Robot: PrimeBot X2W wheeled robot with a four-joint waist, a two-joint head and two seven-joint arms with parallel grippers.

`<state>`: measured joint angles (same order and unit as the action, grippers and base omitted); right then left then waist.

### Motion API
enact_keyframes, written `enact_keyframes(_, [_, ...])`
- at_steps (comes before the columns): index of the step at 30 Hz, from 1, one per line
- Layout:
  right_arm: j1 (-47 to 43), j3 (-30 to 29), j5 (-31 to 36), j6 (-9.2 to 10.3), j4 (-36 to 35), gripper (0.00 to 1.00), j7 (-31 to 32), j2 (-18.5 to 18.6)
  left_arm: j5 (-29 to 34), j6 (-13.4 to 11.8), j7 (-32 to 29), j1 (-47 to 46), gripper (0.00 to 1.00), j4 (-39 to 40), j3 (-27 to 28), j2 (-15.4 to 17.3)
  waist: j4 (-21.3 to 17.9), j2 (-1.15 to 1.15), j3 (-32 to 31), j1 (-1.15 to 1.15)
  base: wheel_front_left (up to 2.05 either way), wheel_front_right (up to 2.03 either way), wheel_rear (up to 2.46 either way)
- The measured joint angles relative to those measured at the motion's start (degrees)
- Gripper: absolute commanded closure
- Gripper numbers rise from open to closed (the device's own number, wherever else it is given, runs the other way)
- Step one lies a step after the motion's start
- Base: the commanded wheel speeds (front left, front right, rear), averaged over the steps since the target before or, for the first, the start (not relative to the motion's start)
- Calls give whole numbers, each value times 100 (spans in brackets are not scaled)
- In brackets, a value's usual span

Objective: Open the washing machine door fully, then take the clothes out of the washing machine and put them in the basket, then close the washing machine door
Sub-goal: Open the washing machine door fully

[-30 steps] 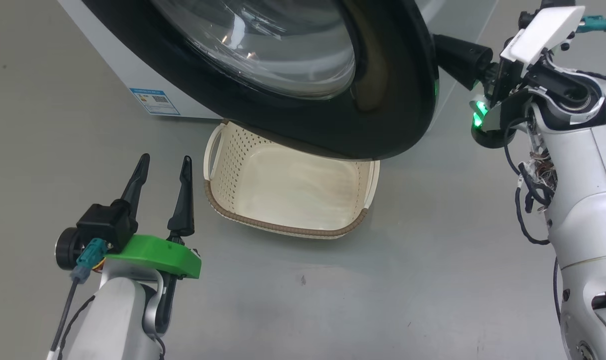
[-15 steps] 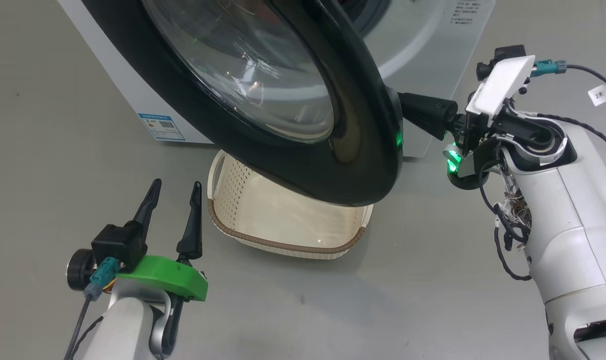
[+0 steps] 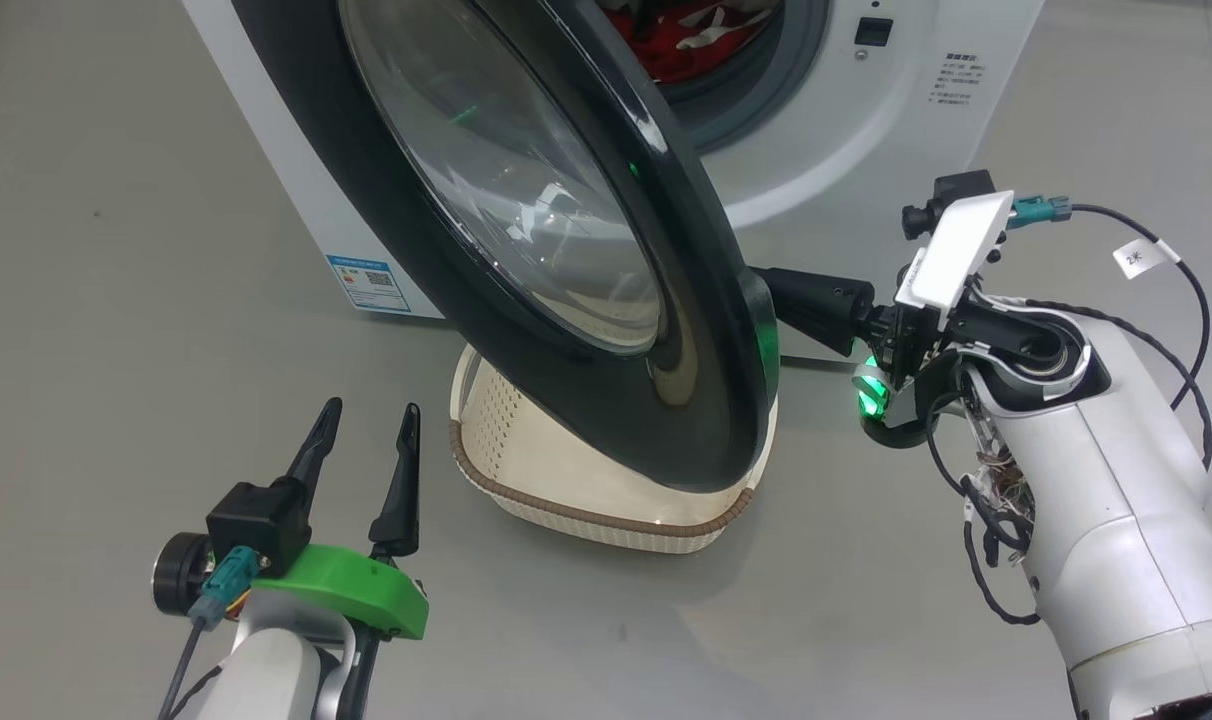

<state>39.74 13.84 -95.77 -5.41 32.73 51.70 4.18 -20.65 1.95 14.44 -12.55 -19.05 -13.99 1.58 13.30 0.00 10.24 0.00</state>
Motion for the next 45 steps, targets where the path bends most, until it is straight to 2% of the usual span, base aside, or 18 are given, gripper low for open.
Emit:
enact_keyframes(6, [-238, 208, -142, 1, -104, 100, 2, -19, -58, -23, 0, 82, 0, 8, -100, 3, 178, 0, -117, 0, 0, 0, 0])
enact_keyframes(21, [-746, 1006, -1046, 57, -573, 100, -136, -22, -103, -101, 0, 176, 0, 43, -222, 14, 712, 0, -260, 0, 0, 0, 0])
enact_keyframes(35, [-975, 1615, -1389, 104, -822, 100, -525, -23, -101, -166, 0, 263, 0, 65, -255, 21, 1107, 0, -421, 0, 0, 0, 0])
enact_keyframes(45, [-993, 1908, -1522, 146, -905, 100, -776, -25, -92, -221, 0, 349, 0, 108, -223, 31, 1204, 0, -485, 0, 0, 0, 0])
